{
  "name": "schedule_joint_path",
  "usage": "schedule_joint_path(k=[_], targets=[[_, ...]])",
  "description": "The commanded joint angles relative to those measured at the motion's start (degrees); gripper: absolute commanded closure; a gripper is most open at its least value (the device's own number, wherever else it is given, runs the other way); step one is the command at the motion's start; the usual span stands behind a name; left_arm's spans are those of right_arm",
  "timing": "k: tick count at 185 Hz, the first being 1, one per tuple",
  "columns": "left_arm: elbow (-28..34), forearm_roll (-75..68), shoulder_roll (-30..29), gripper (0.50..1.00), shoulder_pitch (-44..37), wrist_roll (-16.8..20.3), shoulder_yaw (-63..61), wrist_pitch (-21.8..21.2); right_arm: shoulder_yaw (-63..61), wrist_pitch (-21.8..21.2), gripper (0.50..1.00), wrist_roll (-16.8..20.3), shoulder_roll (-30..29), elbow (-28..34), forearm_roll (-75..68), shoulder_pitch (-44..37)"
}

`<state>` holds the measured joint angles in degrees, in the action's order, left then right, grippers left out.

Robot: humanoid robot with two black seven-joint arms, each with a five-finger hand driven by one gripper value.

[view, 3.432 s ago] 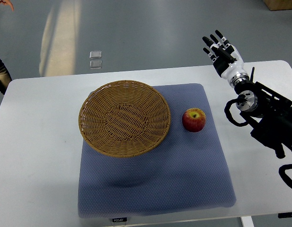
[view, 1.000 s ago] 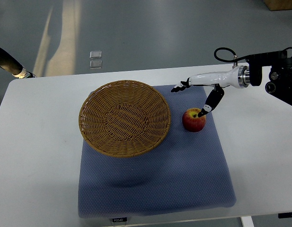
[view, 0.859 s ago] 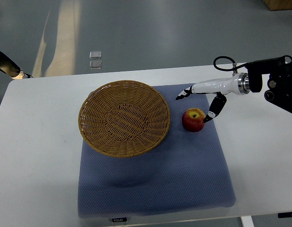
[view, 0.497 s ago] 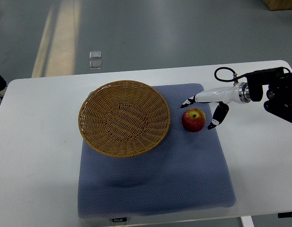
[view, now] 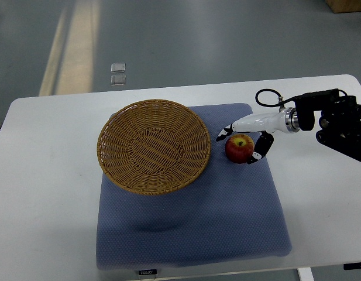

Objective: Place red apple in basket with right hand
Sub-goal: 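Close the right hand fingers around the red apple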

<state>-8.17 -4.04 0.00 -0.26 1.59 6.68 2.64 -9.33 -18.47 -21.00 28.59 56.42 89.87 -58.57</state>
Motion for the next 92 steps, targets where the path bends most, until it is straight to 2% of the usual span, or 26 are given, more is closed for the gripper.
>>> schedule_joint_path(k=[1,18,29,30,32,44,61,92], targets=[[0.0,0.0,0.0,0.5,0.0,0.0,0.0,0.0,0.0,0.0,0.671,0.0,0.0,0.0,0.8,0.4],[0.0,0.0,0.0,0.5,0.0,0.0,0.0,0.0,0.0,0.0,0.701,0.0,0.0,-0.1,1.0,0.5],[0.0,0.0,0.0,0.5,0.0,0.0,0.0,0.0,0.0,0.0,0.703,0.0,0.0,-0.1,1.0,0.5],[0.0,0.0,0.0,0.5,0.0,0.0,0.0,0.0,0.0,0.0,0.723,0.0,0.1,-0.1,1.0,0.5],[0.0,0.0,0.0,0.5,0.0,0.0,0.0,0.0,0.0,0.0,0.732,0.0,0.1,-0.1,1.0,0.4],[0.0,0.0,0.0,0.5,0.0,0.0,0.0,0.0,0.0,0.0,0.75,0.0,0.1,-0.1,1.0,0.4],[0.0,0.0,0.0,0.5,0.0,0.0,0.0,0.0,0.0,-0.1,0.807,0.0,0.1,-0.1,1.0,0.2],[0.0,0.0,0.0,0.5,0.0,0.0,0.0,0.0,-0.3,-0.1,0.812,0.0,0.2,-0.1,0.9,-0.5]])
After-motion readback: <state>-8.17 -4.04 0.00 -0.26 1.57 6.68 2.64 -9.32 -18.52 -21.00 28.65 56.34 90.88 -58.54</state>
